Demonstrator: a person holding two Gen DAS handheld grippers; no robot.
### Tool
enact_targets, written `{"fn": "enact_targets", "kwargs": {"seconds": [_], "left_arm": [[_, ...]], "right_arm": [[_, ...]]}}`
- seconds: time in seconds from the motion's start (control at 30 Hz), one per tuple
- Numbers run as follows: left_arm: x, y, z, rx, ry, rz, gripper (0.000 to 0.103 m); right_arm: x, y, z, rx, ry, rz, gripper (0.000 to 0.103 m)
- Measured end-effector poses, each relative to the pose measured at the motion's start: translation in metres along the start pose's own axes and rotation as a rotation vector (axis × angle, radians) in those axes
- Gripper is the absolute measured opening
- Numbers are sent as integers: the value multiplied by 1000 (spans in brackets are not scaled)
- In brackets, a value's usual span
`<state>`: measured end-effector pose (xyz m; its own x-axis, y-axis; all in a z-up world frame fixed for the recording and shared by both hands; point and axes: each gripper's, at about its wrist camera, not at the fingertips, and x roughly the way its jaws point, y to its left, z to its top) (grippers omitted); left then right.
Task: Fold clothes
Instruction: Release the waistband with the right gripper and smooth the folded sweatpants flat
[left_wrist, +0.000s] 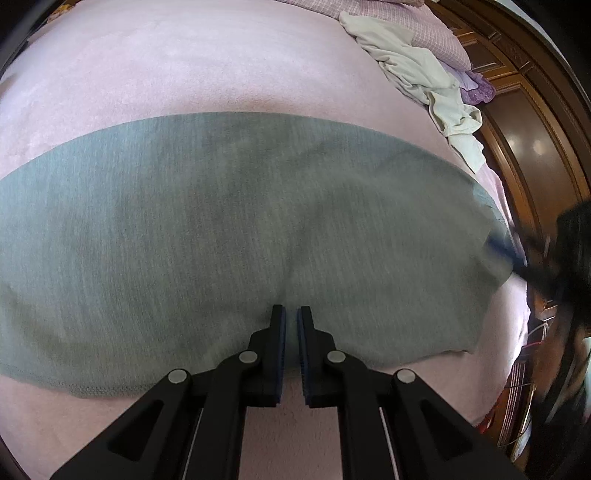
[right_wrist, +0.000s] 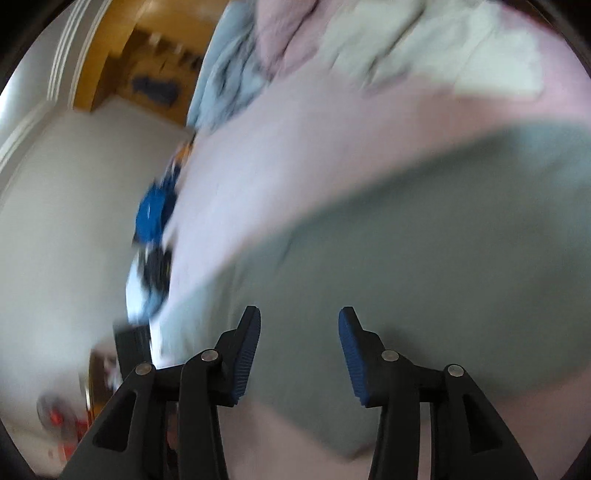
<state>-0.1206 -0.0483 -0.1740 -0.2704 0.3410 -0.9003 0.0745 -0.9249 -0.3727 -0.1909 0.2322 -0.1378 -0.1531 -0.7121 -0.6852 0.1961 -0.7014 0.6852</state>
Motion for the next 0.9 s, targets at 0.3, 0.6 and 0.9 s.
{"fn": "enact_targets", "kwargs": {"seconds": [0.3, 0.6, 0.9], "left_arm": [[-50, 18, -10, -31, -126, 33, 5], [-101, 120, -31, -107, -228, 337, 6], [-83, 147, -40, -139, -210, 429, 6]], "right_arm": [[4, 41, -30, -85, 0, -105, 45], [36, 22, -39, -32, 91, -172, 46], [46, 25, -32, -40, 84, -205, 46]]}}
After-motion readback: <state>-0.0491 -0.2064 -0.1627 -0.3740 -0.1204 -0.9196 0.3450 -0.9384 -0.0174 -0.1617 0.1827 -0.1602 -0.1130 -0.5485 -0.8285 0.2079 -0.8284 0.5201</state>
